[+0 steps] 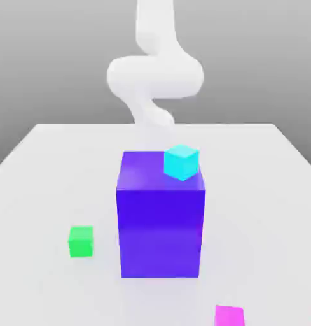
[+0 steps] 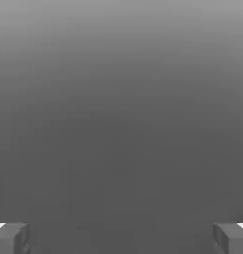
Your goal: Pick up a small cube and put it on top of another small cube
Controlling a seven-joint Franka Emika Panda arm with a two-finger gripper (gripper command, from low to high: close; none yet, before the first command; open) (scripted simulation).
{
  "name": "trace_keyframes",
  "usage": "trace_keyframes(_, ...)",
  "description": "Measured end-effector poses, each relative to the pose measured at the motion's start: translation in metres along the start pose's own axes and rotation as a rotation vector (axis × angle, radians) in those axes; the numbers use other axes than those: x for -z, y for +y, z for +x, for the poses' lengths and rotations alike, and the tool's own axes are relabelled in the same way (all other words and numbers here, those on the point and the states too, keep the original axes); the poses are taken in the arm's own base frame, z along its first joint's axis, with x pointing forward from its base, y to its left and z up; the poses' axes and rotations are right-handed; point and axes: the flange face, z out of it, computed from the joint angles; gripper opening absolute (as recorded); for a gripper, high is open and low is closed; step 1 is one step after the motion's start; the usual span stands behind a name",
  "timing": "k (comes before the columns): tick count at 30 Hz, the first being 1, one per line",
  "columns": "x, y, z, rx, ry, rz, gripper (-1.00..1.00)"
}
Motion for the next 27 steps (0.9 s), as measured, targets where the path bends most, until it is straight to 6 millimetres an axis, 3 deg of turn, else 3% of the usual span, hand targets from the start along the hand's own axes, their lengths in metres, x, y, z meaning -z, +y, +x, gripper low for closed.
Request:
trace_keyframes(5,-0.09,-0.006,-0.007,0.183,-0.173,0.006,0.0)
trace_keyframes(11,-0.193,-0.008,-0.039,0.398,-0.348,0.01,0.0)
trace_keyframes(21,-0.341,0.008,-0.132,0.784,-0.586,-0.002,0.0)
trace_keyframes(27,-0.409,0.04,-0.186,1.021,-0.696,-0.037,0.0)
